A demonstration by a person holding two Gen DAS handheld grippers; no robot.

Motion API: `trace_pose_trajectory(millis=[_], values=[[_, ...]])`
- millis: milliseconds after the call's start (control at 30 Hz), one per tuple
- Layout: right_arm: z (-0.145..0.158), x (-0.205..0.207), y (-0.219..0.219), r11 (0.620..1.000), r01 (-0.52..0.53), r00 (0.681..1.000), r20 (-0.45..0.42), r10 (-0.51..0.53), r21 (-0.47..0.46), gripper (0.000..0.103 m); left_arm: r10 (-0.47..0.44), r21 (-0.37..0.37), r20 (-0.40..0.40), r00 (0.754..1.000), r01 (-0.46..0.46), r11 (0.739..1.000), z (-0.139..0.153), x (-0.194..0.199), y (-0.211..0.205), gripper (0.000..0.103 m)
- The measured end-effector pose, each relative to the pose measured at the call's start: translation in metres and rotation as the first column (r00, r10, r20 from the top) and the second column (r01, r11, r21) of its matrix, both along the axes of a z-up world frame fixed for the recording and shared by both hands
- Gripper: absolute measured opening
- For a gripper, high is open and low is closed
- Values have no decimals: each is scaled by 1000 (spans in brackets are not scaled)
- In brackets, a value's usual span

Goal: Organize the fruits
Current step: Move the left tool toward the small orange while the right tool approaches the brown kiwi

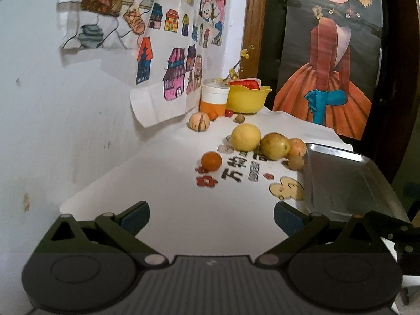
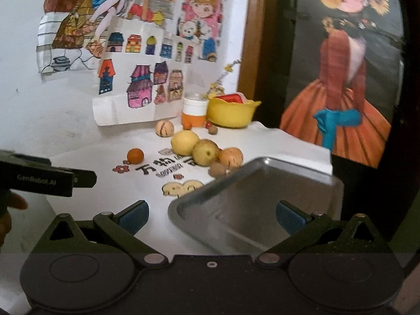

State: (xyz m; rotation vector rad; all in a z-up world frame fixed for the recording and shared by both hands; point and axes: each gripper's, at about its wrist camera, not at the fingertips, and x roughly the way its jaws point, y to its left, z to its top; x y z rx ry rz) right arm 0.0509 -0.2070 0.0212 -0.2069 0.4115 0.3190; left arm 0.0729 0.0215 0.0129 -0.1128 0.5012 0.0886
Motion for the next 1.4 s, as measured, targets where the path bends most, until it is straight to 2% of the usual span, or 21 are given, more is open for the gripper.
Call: trace_pose_trajectory(millis=[167,400,533,800,1133,1400], values=[[7,26,2,998,-62,998,-30,62,-3,103,0,-8,-17,1000,0,1000,6,25,4,103],[14,64,2,988,-153,977,-146,156,29,103,-23,13,-21,1000,23,1000,12,56,4,103],[19,83,8,980,-196,967,-161,196,10,103,-30,2,-48,998,31,1000,13,75,4,103],[27,119,11,978,-204,972,-127,198,-38,102,-36,0,-91,995,36,999,6,103,7,103],[12,154,19,970,-228,962,-174,211,-80,102,-39,8,-111,993,41,999,-1,126,9,103],[1,179,25,962,-260,946,-222,238,-78,89,-49,11,-118,992,50,999,-6,141,5,103]])
